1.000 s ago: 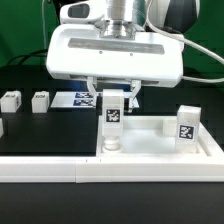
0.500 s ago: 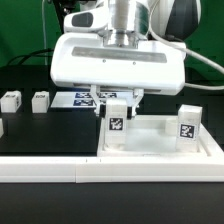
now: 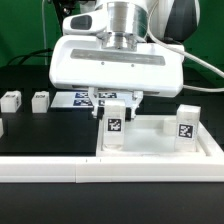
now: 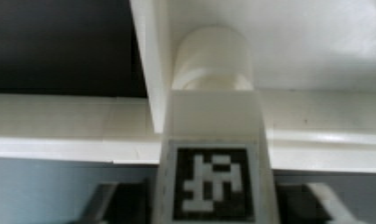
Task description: Assemble square table
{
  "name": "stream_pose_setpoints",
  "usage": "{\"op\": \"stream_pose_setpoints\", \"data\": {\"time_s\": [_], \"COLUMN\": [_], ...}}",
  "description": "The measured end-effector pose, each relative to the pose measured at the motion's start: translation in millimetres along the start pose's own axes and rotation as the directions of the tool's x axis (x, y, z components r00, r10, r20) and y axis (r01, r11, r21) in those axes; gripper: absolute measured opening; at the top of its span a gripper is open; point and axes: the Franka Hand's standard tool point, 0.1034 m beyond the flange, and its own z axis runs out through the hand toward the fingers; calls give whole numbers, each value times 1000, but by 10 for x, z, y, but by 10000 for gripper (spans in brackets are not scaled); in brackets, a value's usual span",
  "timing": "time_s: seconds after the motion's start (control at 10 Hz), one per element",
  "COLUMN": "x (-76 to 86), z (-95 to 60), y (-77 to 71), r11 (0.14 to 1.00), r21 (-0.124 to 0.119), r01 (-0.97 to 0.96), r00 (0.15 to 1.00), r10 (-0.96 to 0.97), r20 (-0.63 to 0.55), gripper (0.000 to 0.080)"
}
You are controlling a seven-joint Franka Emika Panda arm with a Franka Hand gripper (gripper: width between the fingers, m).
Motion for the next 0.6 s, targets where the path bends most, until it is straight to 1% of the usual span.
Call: {"op": "stream_pose_setpoints", "data": {"time_s": [0.1, 0.2, 0.3, 0.4, 0.6], "x": [-1, -2, -4, -5, -7], "z": [0, 1, 2, 2, 3], "y": [0, 1, 1, 1, 1], "r11": [1000, 1000, 1000, 1000, 1000], "r21": [0, 0, 0, 0, 0], "r01": [0, 0, 0, 0, 0], "r00": [1000, 1000, 1000, 1000, 1000], "r10": [0, 0, 0, 0, 0], "r20": [0, 0, 1, 1, 1], "gripper": [518, 518, 622, 641, 648]}}
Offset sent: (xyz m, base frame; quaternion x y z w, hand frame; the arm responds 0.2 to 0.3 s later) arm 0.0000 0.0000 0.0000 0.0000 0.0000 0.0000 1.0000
